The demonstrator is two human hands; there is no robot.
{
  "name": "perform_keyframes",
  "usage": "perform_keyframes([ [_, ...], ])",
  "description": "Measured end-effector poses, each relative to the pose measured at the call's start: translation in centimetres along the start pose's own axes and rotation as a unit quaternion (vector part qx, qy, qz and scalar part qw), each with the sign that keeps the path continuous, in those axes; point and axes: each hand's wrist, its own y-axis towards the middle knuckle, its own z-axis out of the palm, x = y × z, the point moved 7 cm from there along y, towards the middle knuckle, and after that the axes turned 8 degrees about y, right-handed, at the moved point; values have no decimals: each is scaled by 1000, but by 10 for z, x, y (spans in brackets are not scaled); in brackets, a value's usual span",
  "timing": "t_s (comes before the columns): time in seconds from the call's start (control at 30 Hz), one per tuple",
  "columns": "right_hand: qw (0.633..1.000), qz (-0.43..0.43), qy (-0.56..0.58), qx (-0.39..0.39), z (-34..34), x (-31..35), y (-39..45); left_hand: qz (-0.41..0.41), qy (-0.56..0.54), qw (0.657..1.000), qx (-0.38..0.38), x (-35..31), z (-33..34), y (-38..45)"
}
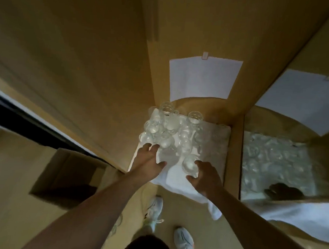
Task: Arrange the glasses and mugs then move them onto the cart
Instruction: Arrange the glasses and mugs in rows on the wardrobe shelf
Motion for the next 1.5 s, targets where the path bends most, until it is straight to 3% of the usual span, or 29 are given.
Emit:
perform_keyframes([
  [0.2, 991, 115, 74, 4, 30, -23, 15, 52, -16, 996, 70, -4, 39, 60],
  [0.4, 971, 204, 121, 12, 64, -52, 30, 62, -35, 994, 83, -7, 75, 101],
  [0.7, 913, 318, 253, -22, 117, -96, 69, 90, -23, 985, 142, -11, 147, 154],
  [0.93, 888, 346, 302, -33, 153, -121, 109, 122, -31, 988, 86, -20, 176, 201],
  [1.17, 875, 344, 339, -32, 176, -131, 137, 140, -45, 984, 99, -27, 205, 228],
  [1.3, 856, 363, 365, -53, 176, -136, 138, 150, -51, 985, 65, -34, 202, 236],
  [1.5, 859, 357, 365, -19, 165, -122, 129, 137, -59, 988, 44, -36, 185, 233],
])
